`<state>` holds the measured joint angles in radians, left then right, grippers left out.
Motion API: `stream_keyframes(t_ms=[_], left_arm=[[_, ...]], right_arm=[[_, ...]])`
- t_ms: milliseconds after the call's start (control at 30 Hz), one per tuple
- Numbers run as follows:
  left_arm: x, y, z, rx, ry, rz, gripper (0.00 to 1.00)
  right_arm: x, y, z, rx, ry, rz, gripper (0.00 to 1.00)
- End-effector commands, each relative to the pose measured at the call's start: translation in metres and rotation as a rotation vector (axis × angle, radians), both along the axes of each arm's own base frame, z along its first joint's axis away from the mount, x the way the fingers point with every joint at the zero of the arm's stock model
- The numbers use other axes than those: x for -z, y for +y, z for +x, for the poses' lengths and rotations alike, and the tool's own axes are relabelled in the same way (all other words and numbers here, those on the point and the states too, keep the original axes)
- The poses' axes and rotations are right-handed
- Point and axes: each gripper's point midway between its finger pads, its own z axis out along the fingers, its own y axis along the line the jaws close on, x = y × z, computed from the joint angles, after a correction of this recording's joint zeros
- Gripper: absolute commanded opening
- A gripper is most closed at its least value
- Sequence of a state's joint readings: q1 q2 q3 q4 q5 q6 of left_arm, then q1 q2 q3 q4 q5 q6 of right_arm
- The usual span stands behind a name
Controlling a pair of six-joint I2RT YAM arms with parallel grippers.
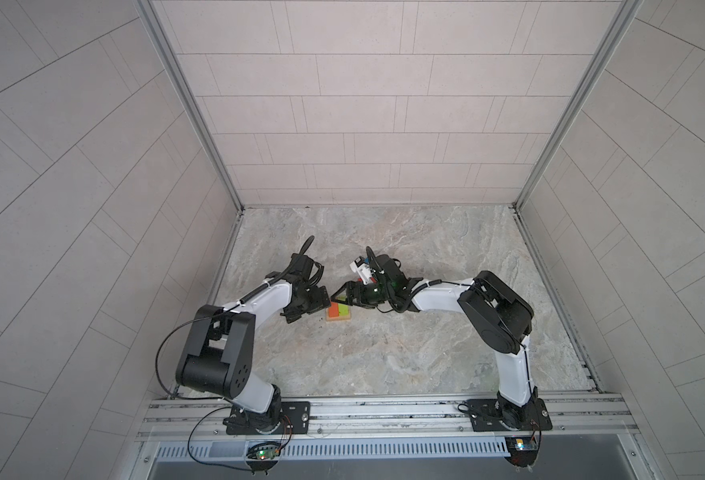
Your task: Build the wood block tower
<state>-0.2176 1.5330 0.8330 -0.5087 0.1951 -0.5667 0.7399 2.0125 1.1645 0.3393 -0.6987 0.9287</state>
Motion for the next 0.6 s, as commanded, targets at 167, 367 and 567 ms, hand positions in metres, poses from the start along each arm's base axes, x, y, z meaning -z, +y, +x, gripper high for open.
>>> stream_keyframes(t_ms=[167,367,567], left_arm=[[0.0010,-0.0012,0.0015,0.014,0.005,0.008,0.95],[0.0002,-0.0011,0.0018,0.013,0.002,0.009,0.95],[0.0002,-0.0009,0.0024,0.013,0.002,0.009,0.95]], right_arm=[[-0.0060,-0.0011,-0.0048,0.005,0.001,0.011,0.90],[-0.0075,-0.0002,-0.0047,0.002,0.001,0.014,0.90],[-0.0093,-0.0015,-0.0058,0.003,0.001,0.015,0.90]])
